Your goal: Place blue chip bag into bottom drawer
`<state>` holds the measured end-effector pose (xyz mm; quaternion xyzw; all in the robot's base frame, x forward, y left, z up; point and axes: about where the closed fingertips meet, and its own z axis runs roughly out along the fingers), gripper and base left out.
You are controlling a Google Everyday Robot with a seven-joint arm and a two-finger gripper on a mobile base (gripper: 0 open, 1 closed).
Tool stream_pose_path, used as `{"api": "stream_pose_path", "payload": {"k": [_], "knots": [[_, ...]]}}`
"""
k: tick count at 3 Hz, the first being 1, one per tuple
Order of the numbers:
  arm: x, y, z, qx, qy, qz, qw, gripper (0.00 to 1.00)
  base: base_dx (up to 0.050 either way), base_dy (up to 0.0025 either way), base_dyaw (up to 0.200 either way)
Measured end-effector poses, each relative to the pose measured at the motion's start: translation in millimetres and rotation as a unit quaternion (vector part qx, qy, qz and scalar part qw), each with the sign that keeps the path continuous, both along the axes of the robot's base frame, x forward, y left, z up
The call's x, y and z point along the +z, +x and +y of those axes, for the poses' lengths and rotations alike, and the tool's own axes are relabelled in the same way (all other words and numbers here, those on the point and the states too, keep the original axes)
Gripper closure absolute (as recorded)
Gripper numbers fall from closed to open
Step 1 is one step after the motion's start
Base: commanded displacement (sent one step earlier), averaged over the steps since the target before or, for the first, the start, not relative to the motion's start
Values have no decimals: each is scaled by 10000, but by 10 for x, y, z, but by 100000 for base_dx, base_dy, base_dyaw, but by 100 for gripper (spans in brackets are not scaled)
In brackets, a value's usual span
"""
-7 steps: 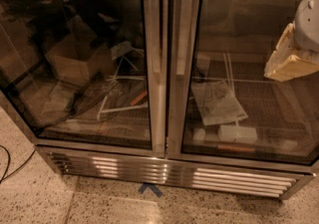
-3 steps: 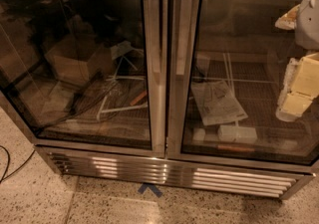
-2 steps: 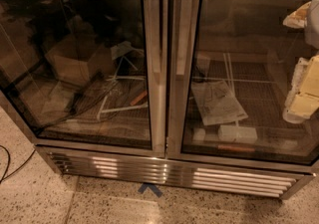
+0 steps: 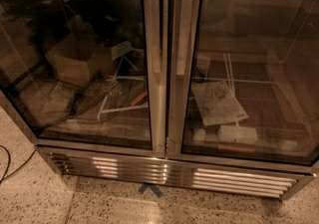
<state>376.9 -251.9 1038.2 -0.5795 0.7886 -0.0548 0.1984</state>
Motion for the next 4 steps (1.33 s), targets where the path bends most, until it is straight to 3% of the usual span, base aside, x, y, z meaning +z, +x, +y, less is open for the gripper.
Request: {"api": "stream_pose_path", "payload": {"k": [1,2,4], "knots": [[196,-284,-61,20,-2,-96,10000,0,0,0,0],[307,-463,3,130,-51,-386,9992,0,0,0,0],[148,-188,184,295,136,-774,9965,0,0,0,0]]}}
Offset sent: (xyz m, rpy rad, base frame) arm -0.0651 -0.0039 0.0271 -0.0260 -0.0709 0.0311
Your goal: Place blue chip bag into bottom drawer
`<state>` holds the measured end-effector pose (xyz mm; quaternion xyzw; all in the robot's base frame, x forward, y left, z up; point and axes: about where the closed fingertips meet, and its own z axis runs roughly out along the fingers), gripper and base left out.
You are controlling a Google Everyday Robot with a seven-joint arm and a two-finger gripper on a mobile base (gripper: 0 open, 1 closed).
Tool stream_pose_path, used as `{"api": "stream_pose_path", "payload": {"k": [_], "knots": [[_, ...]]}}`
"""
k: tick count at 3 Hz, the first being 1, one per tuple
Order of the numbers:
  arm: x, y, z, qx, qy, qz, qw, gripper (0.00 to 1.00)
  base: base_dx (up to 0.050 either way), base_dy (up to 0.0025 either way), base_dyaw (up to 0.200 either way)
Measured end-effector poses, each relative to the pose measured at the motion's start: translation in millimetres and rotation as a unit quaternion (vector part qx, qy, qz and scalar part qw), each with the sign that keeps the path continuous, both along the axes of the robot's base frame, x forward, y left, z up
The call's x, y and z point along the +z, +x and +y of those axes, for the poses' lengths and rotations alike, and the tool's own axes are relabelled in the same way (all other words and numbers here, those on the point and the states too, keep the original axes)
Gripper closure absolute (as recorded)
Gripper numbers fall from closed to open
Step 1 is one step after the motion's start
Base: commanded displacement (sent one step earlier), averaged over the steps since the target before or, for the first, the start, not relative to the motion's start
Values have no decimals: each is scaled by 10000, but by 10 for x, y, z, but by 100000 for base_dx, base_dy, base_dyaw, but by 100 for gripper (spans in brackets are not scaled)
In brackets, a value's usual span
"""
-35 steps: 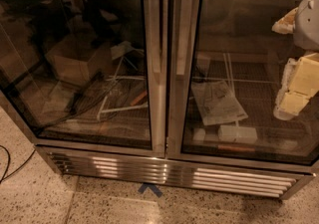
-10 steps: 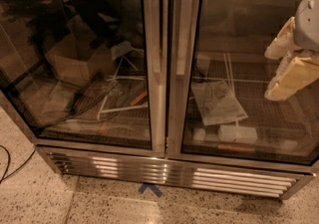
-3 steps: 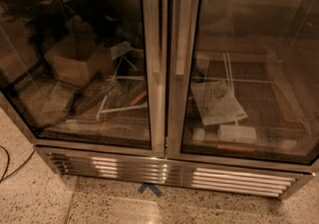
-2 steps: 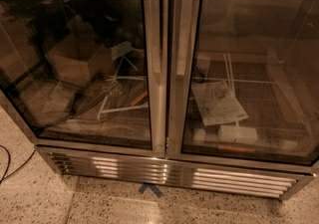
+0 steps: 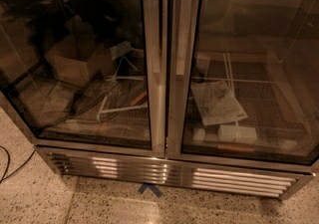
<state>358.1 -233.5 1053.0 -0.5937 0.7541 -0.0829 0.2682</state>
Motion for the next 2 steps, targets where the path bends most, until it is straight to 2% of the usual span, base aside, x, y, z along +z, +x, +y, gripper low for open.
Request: {"api": "stream_pose_path", "payload": {"k": [1,2], "knots": [[-111,326,58,140,90,-10,9999,0,0,0,0],[-237,691,126,354,112,176,9992,0,0,0,0]]}}
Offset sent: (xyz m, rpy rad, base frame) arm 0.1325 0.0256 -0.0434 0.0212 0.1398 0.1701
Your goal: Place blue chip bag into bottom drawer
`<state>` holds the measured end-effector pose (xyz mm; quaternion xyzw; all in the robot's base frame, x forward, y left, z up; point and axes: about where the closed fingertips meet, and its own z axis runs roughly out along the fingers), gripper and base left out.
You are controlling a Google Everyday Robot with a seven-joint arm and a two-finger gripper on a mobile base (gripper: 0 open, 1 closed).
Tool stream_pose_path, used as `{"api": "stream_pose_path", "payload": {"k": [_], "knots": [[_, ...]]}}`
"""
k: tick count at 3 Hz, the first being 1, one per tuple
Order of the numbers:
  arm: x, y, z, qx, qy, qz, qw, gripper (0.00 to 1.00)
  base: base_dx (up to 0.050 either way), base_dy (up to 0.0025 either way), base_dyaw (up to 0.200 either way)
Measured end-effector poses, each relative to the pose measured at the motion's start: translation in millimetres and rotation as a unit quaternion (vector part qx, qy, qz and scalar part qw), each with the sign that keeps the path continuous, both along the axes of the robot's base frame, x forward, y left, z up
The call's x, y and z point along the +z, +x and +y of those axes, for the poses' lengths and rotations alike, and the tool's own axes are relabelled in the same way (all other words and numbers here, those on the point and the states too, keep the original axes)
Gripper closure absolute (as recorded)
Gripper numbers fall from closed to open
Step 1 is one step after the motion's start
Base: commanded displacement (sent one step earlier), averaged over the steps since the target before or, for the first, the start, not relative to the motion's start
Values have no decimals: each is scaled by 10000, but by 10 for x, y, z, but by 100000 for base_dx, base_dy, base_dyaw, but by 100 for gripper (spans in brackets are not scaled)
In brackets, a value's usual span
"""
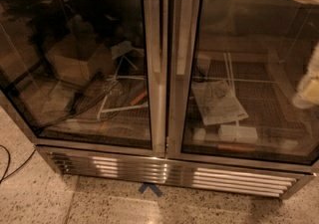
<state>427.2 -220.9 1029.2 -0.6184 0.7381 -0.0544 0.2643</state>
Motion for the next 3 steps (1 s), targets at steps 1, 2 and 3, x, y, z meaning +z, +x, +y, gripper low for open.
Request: {"api": "stream_pose_path", "payload": {"k": [1,2,3], "knots": [[-92,368,97,325,-85,363,9988,0,0,0,0],[-124,674,208,608,-261,733,9951,0,0,0,0],[-86,675,253,612,-208,561,9963,0,0,0,0]]}}
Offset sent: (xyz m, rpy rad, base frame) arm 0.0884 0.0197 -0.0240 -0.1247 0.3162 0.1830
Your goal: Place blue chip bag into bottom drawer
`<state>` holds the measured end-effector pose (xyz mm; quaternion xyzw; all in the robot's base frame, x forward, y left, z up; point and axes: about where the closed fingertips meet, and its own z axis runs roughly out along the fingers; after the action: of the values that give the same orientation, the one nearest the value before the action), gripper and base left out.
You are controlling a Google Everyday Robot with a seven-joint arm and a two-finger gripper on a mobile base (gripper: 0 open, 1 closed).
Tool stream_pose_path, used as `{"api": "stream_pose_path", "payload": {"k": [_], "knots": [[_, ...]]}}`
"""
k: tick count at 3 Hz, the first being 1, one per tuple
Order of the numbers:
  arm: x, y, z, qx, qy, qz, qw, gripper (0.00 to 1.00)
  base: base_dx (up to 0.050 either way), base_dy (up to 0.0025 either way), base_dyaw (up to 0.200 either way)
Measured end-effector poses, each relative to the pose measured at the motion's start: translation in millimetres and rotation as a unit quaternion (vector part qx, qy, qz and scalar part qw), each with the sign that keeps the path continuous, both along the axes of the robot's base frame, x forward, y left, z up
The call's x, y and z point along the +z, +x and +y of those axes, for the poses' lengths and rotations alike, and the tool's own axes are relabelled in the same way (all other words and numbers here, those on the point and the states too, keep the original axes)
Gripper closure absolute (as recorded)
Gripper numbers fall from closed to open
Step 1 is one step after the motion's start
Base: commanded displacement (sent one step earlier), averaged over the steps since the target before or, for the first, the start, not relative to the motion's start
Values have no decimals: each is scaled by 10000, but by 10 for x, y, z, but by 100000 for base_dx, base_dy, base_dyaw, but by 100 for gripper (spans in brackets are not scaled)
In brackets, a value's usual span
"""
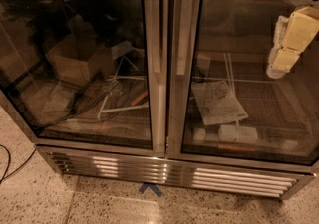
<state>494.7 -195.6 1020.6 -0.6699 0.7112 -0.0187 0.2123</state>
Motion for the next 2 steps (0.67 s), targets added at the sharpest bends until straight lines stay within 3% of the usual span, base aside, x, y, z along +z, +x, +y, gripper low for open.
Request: {"api": "stream_pose_path", "payload": {"k": [1,2], "knots": [[-71,-100,69,31,53,-158,9999,0,0,0,0],[-324,-266,127,47,165,-78,9998,0,0,0,0]]}}
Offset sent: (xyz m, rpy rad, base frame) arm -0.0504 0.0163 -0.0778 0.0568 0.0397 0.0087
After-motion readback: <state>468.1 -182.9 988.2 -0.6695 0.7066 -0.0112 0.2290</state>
